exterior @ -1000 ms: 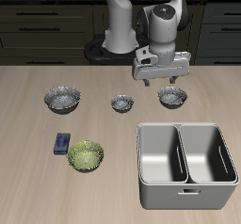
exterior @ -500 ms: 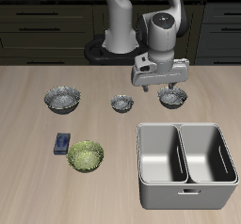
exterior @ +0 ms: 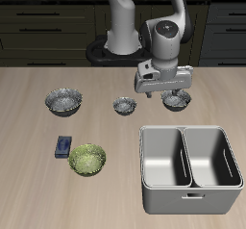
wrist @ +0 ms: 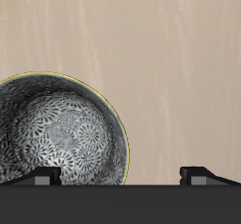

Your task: Stack middle-sized black bowl on the green bowl

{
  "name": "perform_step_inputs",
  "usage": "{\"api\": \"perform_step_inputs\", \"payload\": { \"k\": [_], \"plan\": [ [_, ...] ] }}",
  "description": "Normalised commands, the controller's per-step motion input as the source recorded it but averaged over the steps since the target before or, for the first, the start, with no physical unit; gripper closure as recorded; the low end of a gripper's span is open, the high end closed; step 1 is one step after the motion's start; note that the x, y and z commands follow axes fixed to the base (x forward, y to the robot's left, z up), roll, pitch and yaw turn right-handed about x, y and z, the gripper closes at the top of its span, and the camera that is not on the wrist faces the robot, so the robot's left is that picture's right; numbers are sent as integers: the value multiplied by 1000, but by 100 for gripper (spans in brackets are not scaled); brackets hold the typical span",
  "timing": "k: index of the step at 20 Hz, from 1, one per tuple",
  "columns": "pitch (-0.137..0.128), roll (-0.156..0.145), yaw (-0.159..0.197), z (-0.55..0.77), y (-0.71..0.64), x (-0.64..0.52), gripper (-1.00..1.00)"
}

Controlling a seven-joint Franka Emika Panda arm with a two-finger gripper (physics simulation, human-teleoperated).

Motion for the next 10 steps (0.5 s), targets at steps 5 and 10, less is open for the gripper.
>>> {"api": "perform_step_inputs", "payload": {
  "k": [5, 10],
  "plan": [
    [48, 33, -4, -214, 45, -6, -100],
    [28, -7, 8, -176, -62, 50, 100]
  ]
}}
